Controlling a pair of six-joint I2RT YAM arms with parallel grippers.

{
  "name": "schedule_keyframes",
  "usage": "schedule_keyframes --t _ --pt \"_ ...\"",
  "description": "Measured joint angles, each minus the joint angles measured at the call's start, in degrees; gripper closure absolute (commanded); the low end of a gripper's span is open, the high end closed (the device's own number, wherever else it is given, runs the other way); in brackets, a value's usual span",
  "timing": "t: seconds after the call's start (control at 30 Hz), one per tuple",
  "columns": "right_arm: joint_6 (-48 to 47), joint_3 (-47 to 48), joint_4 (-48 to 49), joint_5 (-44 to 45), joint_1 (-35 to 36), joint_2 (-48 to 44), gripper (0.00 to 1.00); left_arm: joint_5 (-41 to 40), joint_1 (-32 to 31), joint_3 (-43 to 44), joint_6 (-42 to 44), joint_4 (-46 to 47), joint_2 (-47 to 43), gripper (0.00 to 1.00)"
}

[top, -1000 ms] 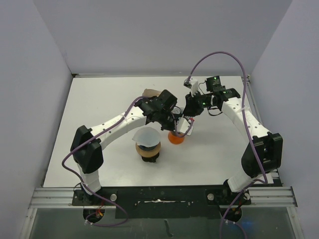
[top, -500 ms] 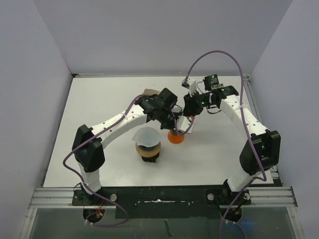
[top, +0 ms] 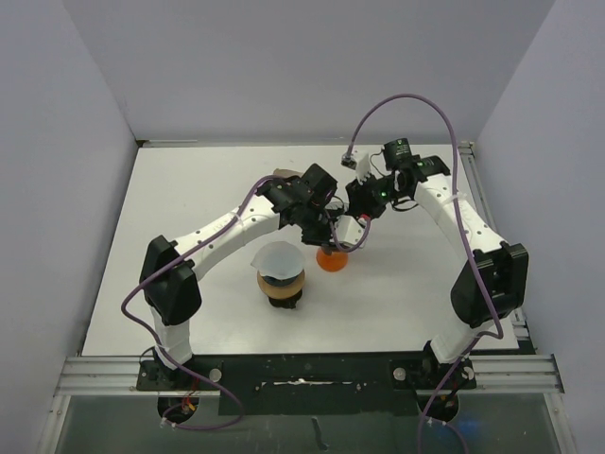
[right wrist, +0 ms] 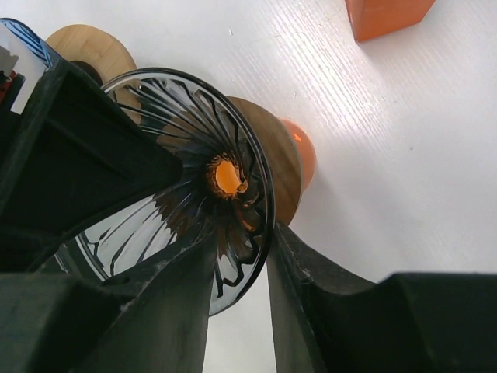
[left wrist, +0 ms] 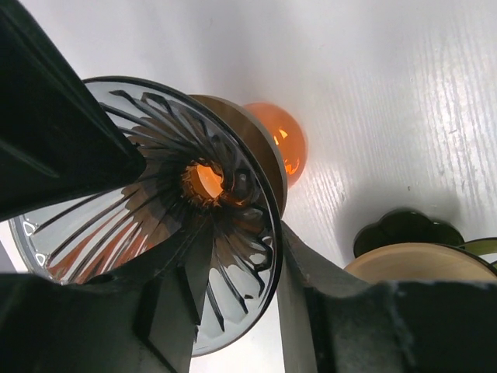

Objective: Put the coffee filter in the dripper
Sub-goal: Place the coffee dripper in the dripper holder.

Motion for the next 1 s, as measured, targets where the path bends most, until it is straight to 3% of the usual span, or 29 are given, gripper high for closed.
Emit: schedule_keyframes --t 0.57,1.0 --pt "-0.81 4.37 -3.02 1.51 0.09 0.0 0.48 -3.61 0.13 1.73 -1.95 -2.23 0.17 0.39" --pt "-1.31 11.19 -4.37 1.73 -2.16 -0.02 0.41 -4.24 0.85 2.27 -3.08 -3.82 -2.71 0.37"
